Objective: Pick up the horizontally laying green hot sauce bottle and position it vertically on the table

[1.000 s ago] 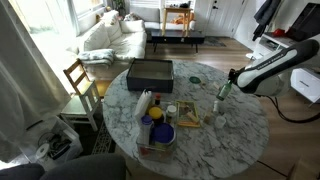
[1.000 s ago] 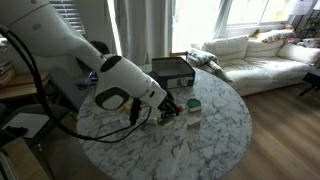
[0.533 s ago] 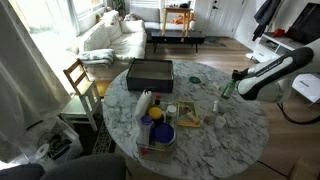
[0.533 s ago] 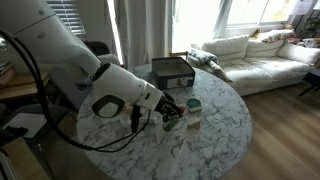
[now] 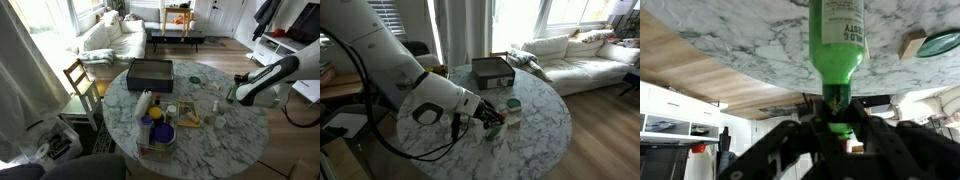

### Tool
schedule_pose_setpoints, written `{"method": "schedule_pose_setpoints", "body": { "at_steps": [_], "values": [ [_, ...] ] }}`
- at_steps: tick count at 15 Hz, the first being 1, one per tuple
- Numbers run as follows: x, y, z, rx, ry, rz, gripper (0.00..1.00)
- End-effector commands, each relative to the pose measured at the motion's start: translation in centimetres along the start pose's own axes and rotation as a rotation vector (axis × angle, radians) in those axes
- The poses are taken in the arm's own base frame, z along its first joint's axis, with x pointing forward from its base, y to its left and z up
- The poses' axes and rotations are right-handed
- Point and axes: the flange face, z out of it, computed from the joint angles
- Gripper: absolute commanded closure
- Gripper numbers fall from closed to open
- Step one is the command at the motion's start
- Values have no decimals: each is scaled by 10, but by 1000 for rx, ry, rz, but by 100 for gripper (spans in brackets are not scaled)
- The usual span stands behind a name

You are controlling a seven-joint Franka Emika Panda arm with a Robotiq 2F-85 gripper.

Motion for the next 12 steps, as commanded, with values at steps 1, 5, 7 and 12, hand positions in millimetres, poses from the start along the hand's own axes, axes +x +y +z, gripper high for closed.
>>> {"method": "schedule_pose_setpoints", "body": {
  "at_steps": [1, 5, 7, 12],
  "values": [
    [-4, 0, -1, -14, 50, -9, 93],
    [-8, 3, -1, -40, 60, -5, 93],
    [-9, 4, -1, -52, 49, -3, 46],
    [-12, 3, -1, -56, 4, 5, 18]
  ]
}}
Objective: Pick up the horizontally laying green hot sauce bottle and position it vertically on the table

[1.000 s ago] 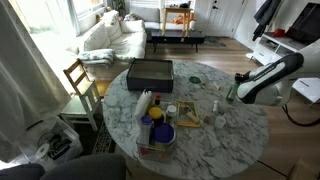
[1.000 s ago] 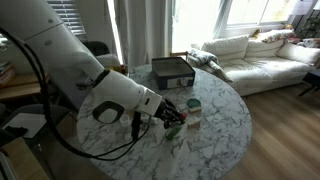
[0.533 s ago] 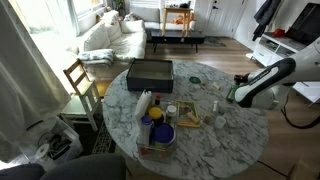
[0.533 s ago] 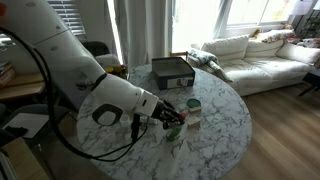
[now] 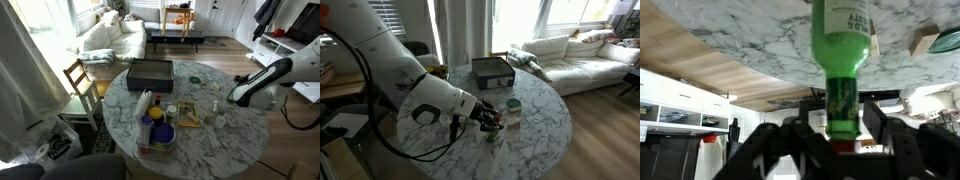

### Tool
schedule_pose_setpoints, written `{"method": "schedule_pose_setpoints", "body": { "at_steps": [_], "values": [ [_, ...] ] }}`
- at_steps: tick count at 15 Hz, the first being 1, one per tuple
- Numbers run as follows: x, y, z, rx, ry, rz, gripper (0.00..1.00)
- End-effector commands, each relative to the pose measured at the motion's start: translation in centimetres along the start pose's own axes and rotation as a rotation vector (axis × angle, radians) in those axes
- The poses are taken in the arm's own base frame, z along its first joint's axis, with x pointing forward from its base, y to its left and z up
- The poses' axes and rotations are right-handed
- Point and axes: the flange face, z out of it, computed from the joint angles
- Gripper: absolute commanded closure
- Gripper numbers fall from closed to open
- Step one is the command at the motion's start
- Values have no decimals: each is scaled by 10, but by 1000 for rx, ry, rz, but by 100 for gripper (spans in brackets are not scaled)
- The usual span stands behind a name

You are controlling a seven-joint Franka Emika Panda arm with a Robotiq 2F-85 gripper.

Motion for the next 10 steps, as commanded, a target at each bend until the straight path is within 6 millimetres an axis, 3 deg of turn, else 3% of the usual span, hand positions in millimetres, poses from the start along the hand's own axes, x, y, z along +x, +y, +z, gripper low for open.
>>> {"method": "schedule_pose_setpoints", "body": {
  "at_steps": [1, 3, 10],
  "values": [
    [-5, 0, 1, -8, -42, -4, 9],
    [-6, -1, 2, -6, -48, -2, 0],
    [-17, -8, 7, 23, -202, 6, 0]
  ]
}}
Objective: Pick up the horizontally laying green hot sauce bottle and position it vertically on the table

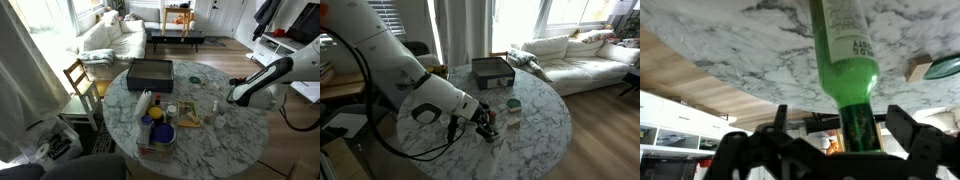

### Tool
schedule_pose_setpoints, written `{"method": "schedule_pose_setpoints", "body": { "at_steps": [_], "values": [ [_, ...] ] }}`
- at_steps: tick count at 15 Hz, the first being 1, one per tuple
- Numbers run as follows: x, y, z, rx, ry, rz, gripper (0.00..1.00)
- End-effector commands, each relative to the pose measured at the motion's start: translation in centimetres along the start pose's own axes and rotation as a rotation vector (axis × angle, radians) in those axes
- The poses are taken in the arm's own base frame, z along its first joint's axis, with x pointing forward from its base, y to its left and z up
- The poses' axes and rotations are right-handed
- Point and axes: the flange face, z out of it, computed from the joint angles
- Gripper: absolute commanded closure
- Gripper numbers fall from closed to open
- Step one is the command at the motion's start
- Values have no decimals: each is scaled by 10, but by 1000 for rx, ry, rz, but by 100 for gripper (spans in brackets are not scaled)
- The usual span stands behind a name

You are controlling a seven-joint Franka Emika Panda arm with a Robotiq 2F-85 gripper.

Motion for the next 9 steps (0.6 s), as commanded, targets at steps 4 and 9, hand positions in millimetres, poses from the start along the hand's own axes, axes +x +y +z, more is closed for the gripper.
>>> {"method": "schedule_pose_setpoints", "body": {
  "at_steps": [4, 9],
  "values": [
    [-7, -14, 0, 51, -137, -4, 0],
    [-9, -12, 2, 41, -146, -8, 0]
  ]
}}
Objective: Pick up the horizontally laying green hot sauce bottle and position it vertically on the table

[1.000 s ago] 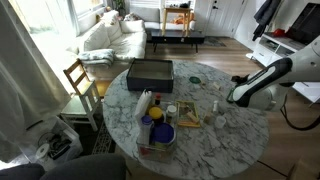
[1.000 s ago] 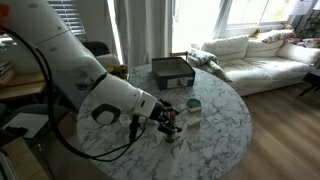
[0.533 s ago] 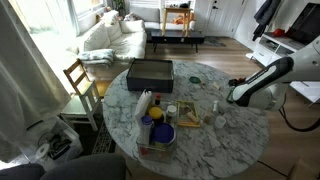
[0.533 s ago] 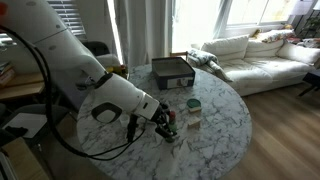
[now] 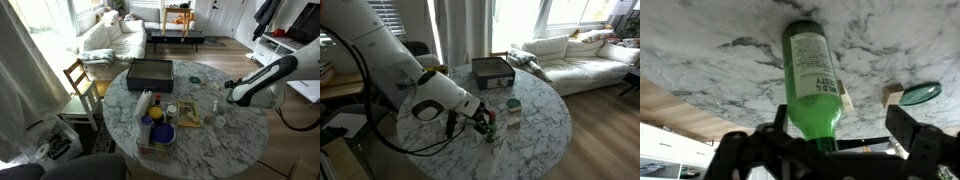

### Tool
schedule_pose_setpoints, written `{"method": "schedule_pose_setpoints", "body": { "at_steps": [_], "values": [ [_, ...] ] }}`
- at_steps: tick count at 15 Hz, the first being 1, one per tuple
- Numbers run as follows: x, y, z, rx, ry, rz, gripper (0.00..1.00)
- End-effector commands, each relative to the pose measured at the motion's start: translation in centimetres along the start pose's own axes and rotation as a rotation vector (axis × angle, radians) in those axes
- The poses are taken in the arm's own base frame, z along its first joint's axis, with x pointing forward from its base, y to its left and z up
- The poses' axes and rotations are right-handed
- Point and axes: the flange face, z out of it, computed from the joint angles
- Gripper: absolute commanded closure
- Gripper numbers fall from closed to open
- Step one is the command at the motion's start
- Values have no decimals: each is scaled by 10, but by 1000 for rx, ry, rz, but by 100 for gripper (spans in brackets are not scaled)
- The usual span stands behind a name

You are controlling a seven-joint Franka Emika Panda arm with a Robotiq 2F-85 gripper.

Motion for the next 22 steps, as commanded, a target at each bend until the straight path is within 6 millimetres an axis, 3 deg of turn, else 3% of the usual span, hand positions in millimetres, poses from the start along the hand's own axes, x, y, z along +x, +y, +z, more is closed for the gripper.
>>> {"method": "schedule_pose_setpoints", "body": {
  "at_steps": [1, 9, 22],
  "values": [
    [-1, 8, 0, -17, -41, 13, 0],
    [-11, 4, 3, -4, -269, -1, 0],
    [-21, 11, 6, -33, -496, 17, 0]
  ]
}}
